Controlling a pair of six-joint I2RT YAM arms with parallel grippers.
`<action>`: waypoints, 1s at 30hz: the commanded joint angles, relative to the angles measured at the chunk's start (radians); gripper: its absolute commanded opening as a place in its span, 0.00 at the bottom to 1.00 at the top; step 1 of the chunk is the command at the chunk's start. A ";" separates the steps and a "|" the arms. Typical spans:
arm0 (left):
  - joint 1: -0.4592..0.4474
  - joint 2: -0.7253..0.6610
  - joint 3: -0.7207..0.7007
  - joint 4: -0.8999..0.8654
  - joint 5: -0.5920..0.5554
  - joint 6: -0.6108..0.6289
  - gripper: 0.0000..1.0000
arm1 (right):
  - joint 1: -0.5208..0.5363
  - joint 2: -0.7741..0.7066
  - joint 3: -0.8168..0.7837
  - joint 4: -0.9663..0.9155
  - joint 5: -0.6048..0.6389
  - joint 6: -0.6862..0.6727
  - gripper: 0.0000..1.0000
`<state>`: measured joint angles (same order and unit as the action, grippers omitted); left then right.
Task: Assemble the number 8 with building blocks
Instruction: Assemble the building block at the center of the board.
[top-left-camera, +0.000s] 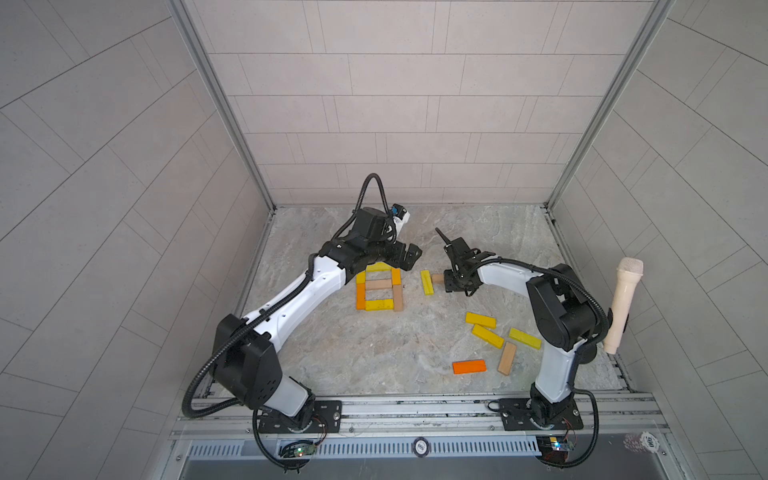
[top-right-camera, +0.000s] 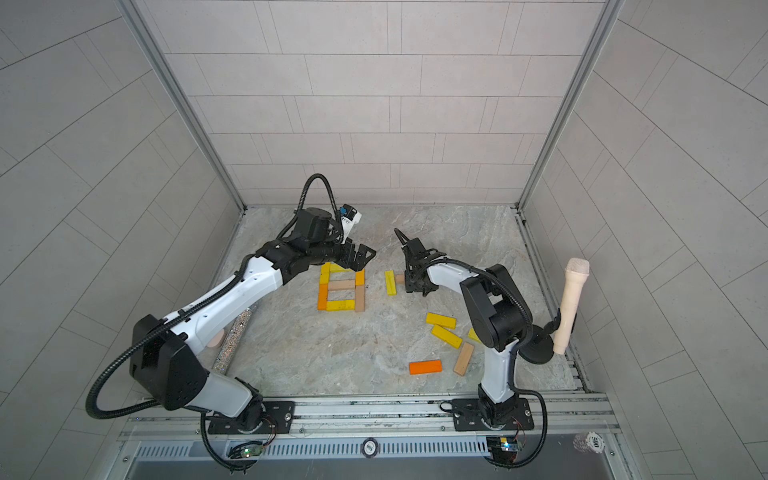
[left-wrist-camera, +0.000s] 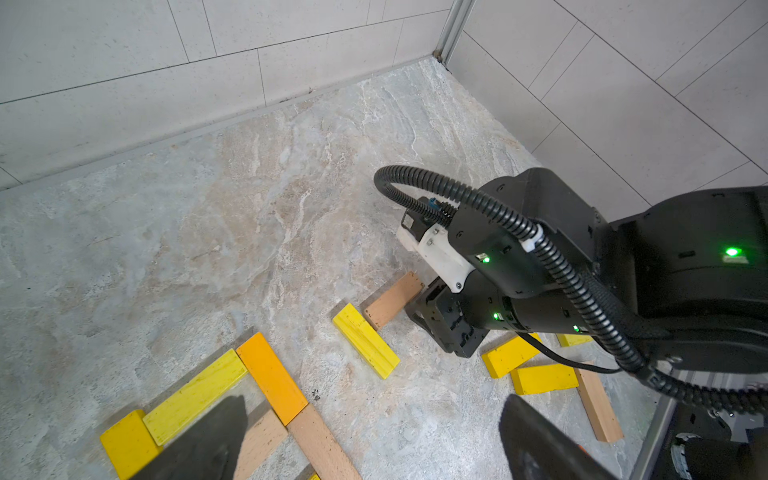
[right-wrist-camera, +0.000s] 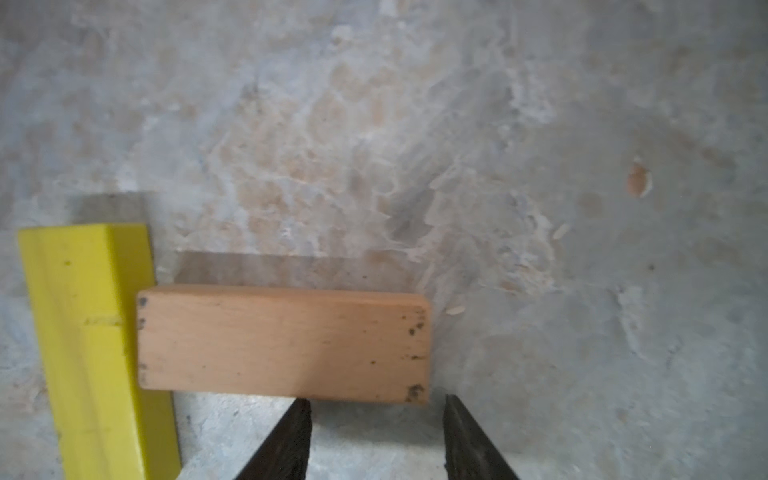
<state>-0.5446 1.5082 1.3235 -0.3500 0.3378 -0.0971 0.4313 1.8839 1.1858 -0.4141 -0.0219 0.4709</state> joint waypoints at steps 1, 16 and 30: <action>0.000 -0.015 -0.006 0.016 0.014 0.000 1.00 | 0.017 0.002 0.016 -0.012 -0.017 0.000 0.56; -0.001 -0.018 -0.006 0.016 0.016 -0.001 1.00 | 0.016 0.062 0.105 -0.028 0.012 0.077 0.58; -0.001 -0.021 -0.006 0.014 0.016 -0.001 1.00 | 0.010 0.088 0.179 -0.060 0.006 0.061 0.58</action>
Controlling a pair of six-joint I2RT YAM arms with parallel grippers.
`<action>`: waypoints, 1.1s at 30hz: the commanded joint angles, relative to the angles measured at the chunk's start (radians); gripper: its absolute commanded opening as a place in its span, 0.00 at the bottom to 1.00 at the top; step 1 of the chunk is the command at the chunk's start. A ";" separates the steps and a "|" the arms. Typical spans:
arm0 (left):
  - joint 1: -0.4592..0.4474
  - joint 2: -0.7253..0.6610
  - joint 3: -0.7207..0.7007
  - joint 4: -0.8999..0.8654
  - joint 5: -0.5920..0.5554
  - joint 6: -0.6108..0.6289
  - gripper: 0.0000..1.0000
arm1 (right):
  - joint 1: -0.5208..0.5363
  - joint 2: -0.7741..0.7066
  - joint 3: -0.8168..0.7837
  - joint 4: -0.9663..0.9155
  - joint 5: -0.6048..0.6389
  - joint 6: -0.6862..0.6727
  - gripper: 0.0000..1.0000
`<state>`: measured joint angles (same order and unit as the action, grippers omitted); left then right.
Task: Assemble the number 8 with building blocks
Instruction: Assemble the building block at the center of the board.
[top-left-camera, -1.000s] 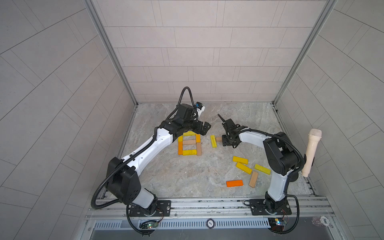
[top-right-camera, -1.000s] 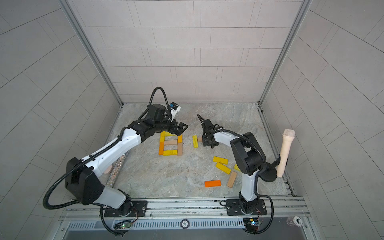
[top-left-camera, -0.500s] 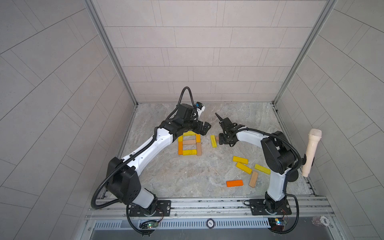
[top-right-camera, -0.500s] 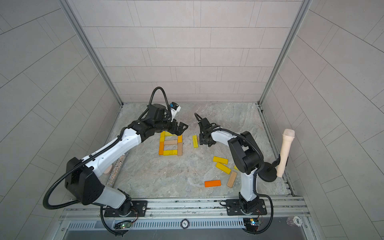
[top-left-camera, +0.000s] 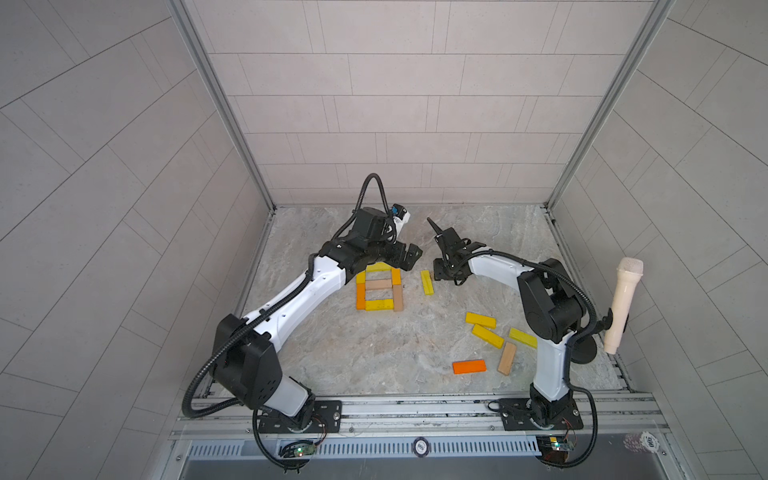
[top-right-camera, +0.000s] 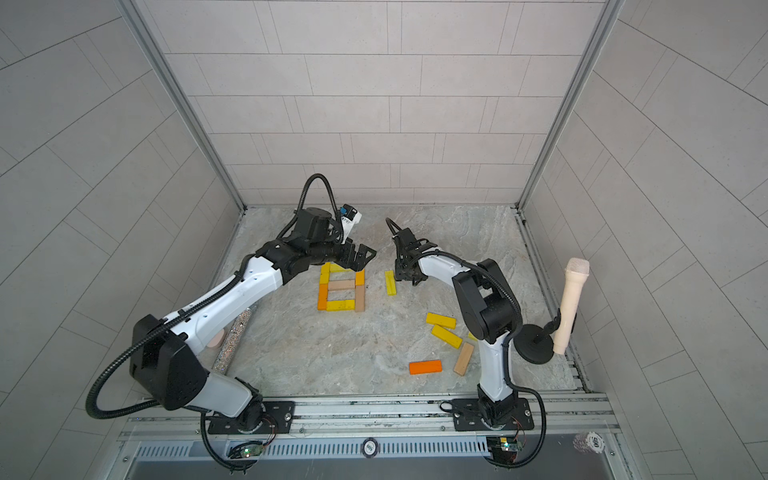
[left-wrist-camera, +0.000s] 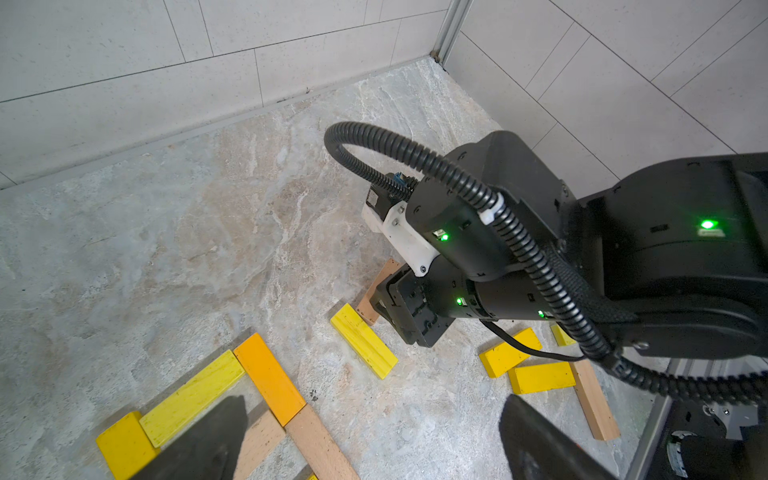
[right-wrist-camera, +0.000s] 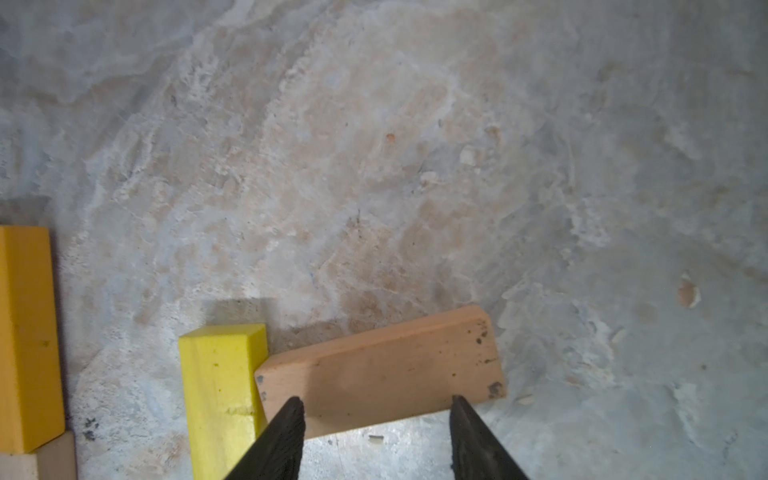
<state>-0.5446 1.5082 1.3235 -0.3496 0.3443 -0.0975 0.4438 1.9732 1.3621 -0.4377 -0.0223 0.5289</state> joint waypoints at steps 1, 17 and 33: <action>0.001 -0.021 -0.005 0.014 0.009 0.000 1.00 | -0.001 -0.011 -0.009 -0.031 0.008 0.002 0.58; -0.001 -0.017 -0.006 0.015 0.013 -0.004 1.00 | 0.034 -0.033 -0.069 0.009 0.001 0.031 0.49; -0.001 -0.022 -0.005 0.014 0.012 -0.003 1.00 | 0.064 -0.075 -0.095 0.017 0.009 0.045 0.47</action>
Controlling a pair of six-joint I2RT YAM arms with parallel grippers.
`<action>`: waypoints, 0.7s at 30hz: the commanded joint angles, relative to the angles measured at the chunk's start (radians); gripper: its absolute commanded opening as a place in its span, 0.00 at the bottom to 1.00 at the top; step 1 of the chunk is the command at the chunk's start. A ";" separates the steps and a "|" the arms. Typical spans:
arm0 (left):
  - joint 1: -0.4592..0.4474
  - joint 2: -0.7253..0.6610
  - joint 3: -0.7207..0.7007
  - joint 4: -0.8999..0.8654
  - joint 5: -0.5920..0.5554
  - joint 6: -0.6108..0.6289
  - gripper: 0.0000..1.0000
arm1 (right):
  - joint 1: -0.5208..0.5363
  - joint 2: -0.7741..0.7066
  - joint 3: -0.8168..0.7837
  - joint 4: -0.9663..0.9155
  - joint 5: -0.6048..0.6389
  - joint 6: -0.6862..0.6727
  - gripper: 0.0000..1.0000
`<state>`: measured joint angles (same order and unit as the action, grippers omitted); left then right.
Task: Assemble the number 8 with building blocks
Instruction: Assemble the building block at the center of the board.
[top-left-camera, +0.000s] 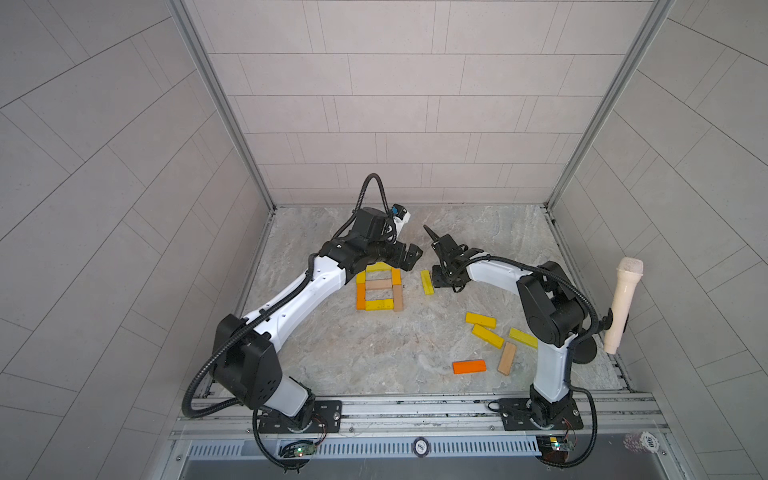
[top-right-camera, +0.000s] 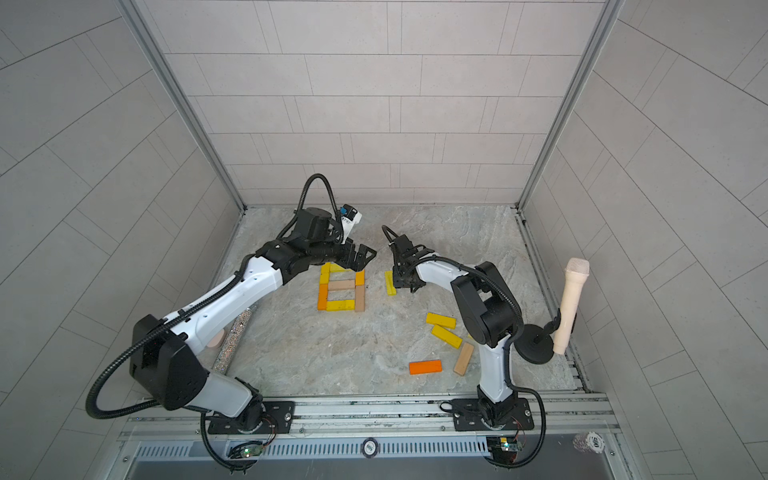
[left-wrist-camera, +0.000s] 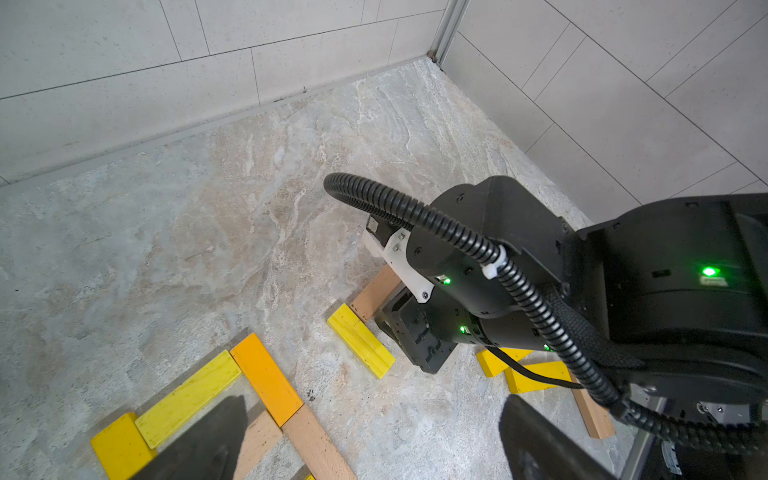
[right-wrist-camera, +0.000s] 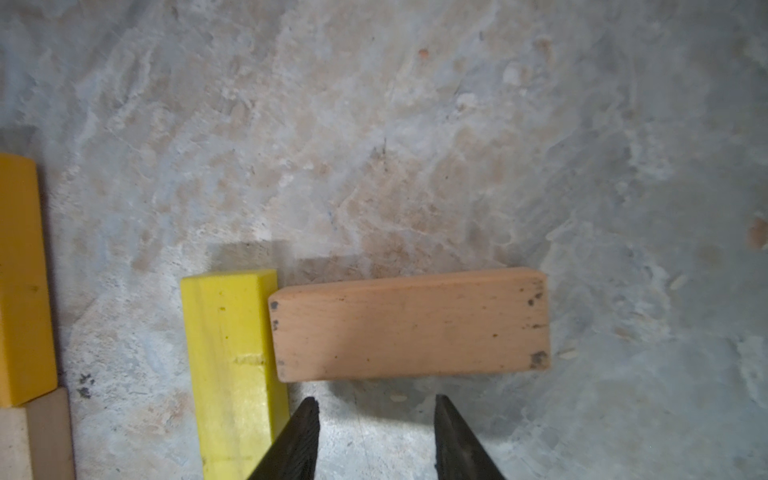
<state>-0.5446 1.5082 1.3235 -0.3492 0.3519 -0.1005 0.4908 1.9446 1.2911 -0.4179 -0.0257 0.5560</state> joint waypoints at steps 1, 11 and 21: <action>0.000 -0.021 -0.005 0.013 0.004 0.000 1.00 | 0.021 -0.059 -0.035 -0.001 0.016 0.020 0.46; -0.001 -0.022 -0.005 0.015 0.006 -0.002 1.00 | 0.046 -0.100 -0.105 0.024 0.026 0.045 0.43; -0.001 -0.023 -0.007 0.015 0.006 -0.002 1.00 | 0.065 -0.102 -0.101 0.026 0.023 0.047 0.42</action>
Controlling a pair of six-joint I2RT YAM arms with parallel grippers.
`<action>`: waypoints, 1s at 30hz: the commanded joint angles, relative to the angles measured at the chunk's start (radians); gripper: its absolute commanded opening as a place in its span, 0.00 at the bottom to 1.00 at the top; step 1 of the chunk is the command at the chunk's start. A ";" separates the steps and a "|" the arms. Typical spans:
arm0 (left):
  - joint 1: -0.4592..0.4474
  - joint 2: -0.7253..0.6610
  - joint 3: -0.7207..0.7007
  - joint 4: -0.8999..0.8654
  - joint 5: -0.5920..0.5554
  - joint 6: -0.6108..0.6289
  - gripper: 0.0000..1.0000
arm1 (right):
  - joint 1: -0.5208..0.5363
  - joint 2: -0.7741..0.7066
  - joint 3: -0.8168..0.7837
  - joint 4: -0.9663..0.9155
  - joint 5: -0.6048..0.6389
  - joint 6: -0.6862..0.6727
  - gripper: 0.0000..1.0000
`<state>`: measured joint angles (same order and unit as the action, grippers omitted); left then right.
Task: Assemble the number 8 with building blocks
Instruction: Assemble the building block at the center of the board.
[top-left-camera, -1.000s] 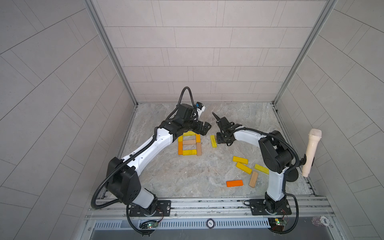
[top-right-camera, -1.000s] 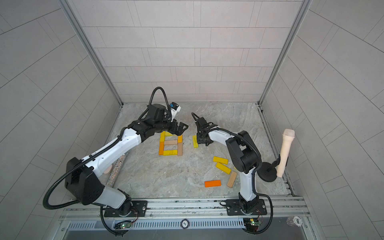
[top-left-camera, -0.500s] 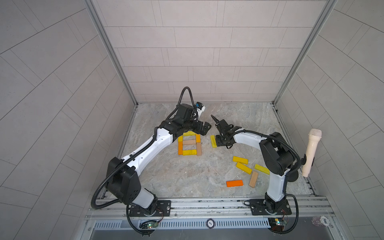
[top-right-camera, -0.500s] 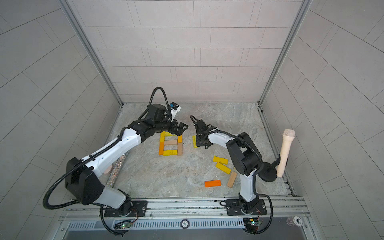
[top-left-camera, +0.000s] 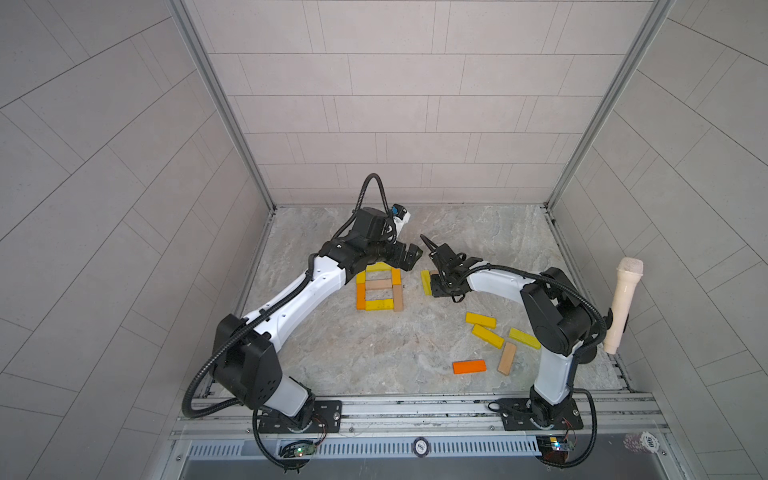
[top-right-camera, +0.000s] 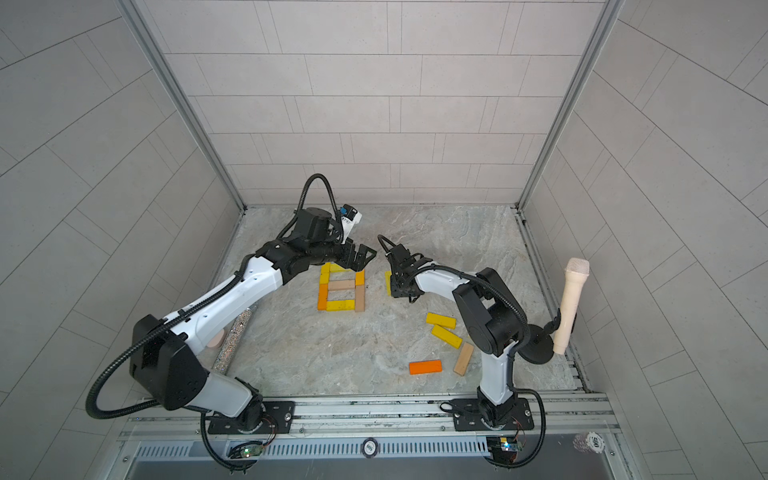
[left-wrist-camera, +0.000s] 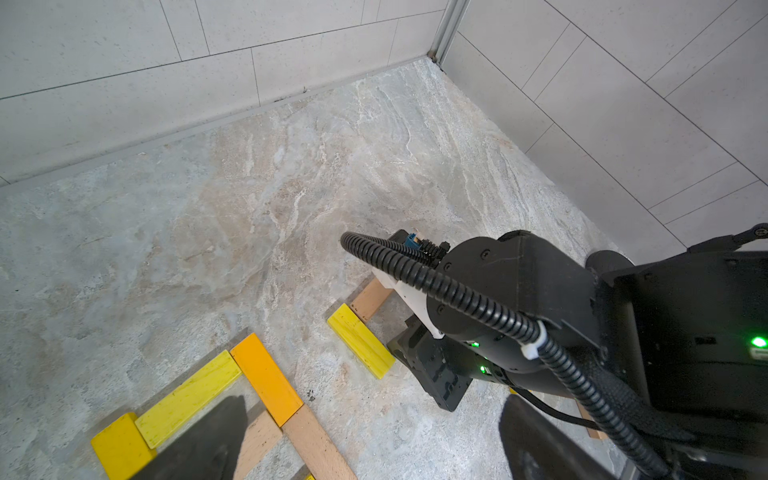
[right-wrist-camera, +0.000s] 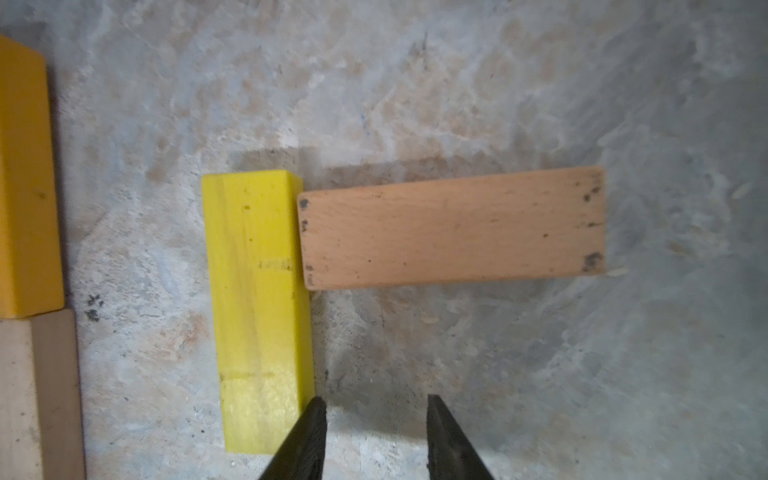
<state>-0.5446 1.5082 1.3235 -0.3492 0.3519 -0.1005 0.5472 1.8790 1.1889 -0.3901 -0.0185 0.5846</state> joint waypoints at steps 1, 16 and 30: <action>-0.002 -0.023 -0.006 0.014 0.006 -0.002 1.00 | 0.009 -0.037 0.003 -0.003 0.015 0.019 0.42; -0.001 -0.020 -0.008 0.016 0.010 -0.006 1.00 | -0.005 -0.050 0.019 -0.017 0.047 0.027 0.41; -0.002 -0.020 -0.008 0.018 0.010 -0.006 1.00 | -0.029 0.056 0.138 -0.056 0.038 0.012 0.37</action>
<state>-0.5446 1.5082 1.3235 -0.3489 0.3553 -0.1078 0.5179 1.9091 1.3163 -0.4156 0.0048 0.5880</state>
